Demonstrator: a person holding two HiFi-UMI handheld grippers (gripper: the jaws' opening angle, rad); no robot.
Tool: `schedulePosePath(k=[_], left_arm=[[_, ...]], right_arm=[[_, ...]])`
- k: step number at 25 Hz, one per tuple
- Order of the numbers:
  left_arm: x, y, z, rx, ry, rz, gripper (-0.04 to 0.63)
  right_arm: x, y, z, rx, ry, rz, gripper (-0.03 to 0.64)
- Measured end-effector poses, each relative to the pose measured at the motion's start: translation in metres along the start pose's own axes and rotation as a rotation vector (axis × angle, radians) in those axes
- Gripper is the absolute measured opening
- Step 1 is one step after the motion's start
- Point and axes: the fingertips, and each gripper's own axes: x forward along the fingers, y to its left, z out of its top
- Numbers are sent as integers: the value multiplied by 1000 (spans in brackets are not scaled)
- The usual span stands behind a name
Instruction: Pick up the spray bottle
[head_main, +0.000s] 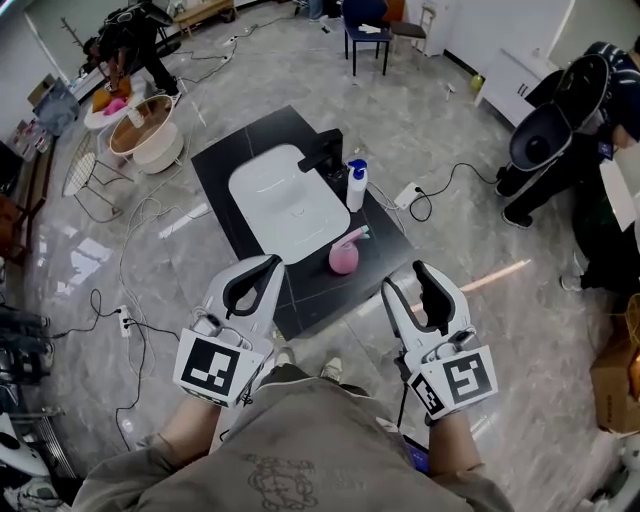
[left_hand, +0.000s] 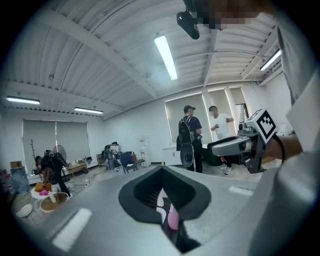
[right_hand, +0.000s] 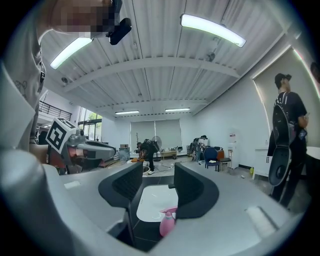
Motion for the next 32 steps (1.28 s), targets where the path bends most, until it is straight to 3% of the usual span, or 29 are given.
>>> schedulePosePath(k=[3, 10, 15, 32], left_arm=[[5, 1, -8, 4, 15, -11, 0], [16, 24, -31, -81, 52, -10, 0], [30, 40, -56, -114, 86, -17, 0], [75, 55, -160, -157, 264, -113, 1]], right_arm=[[4, -2, -9, 14, 21, -5, 215], [29, 0, -28, 29, 53, -24, 216], [52, -7, -48, 104, 68, -50, 218], [122, -25, -189, 95, 369, -122, 253]])
